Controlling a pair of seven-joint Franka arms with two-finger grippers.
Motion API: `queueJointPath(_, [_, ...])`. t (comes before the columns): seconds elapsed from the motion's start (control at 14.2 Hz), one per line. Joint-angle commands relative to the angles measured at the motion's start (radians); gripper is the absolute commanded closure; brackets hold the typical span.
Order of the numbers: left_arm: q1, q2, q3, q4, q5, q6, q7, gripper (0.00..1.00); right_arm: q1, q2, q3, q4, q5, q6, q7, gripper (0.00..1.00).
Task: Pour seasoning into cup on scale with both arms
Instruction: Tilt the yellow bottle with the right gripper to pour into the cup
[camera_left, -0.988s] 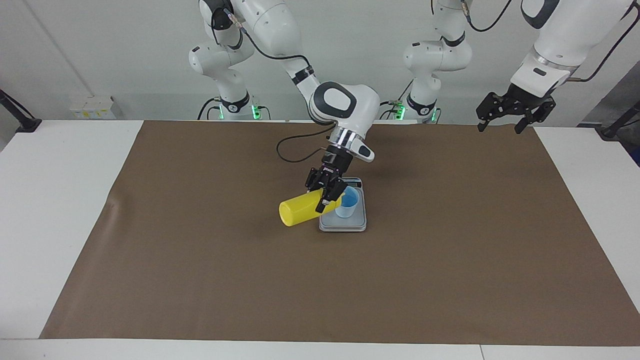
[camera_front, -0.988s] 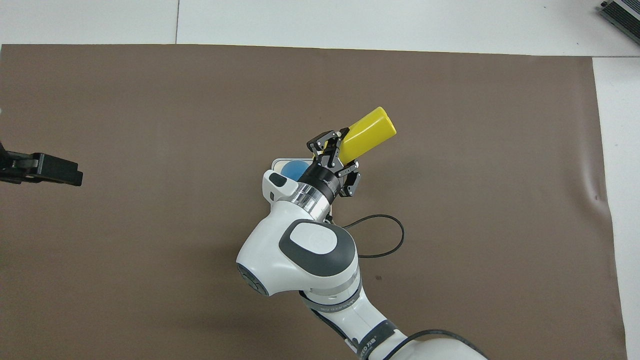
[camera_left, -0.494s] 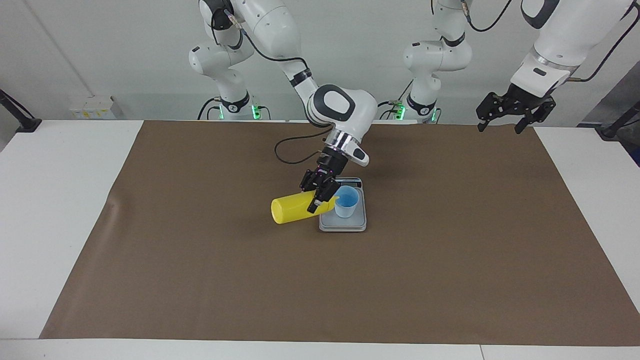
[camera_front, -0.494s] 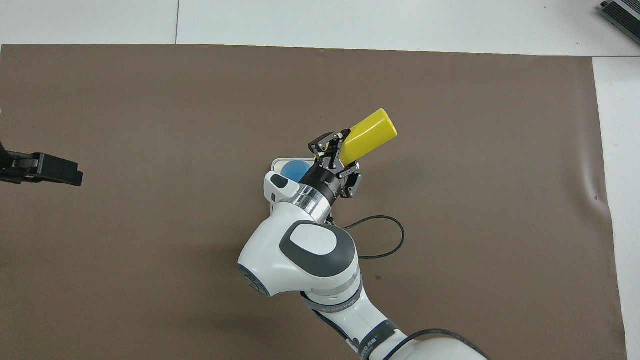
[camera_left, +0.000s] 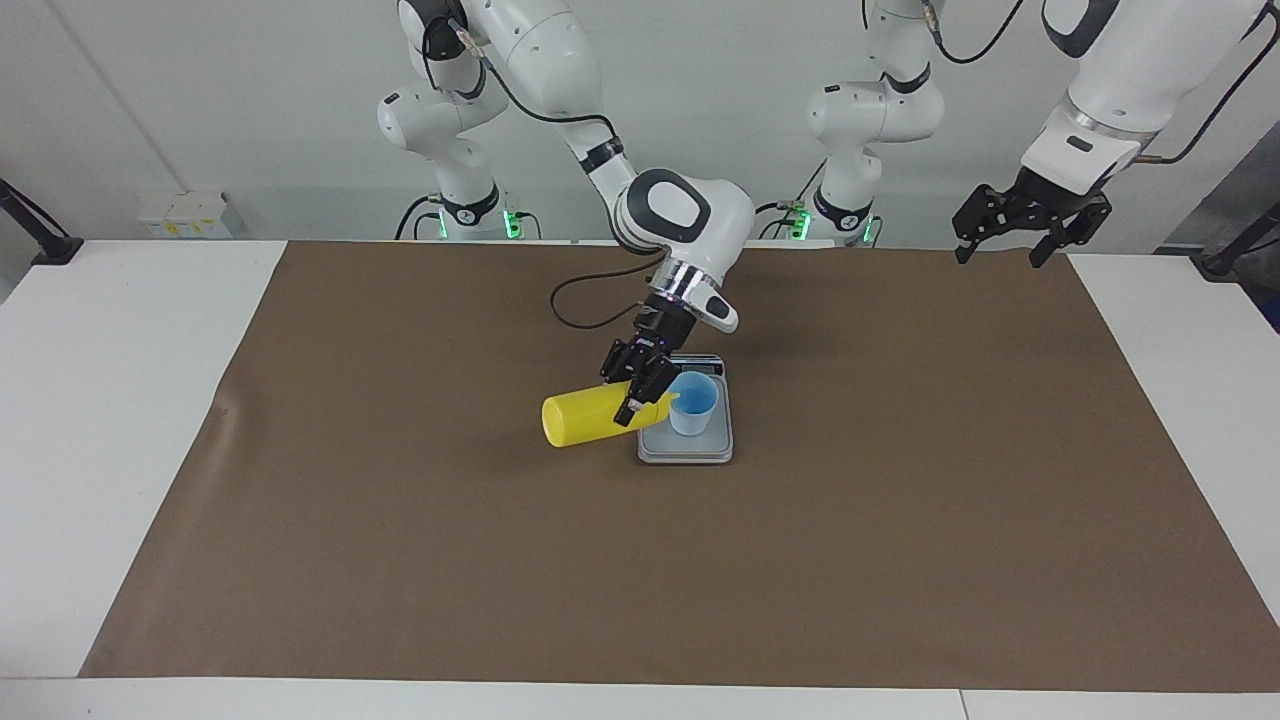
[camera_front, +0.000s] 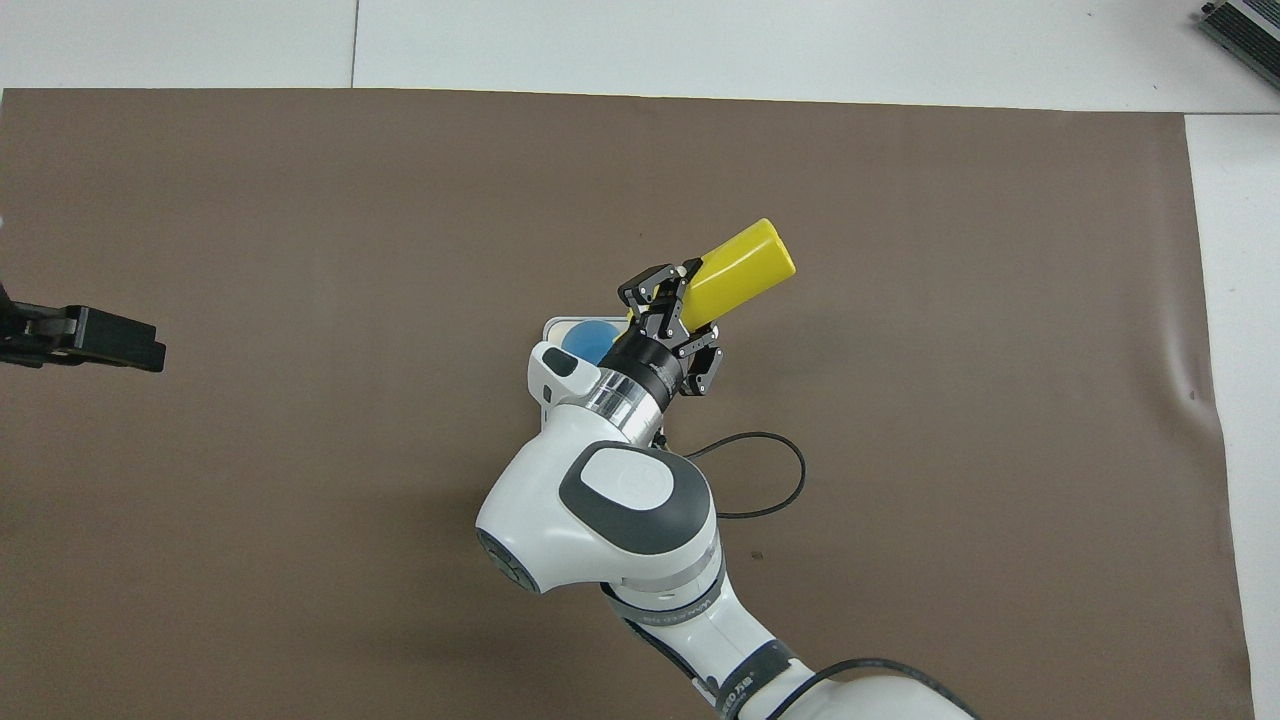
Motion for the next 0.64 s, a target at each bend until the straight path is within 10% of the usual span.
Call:
queueJointPath(0.0, [-0.002, -0.014, 0.007, -0.010, -0.004, -0.011, 0.005, 0.00, 0.004, -0.014, 0.002, -0.007, -0.018, -0.025, 0.025, 1.00])
queueJointPath(0.56, [-0.002, -0.014, 0.007, -0.010, -0.004, -0.011, 0.005, 0.00, -0.016, -0.027, 0.003, 0.000, 0.031, 0.000, 0.022, 1.00])
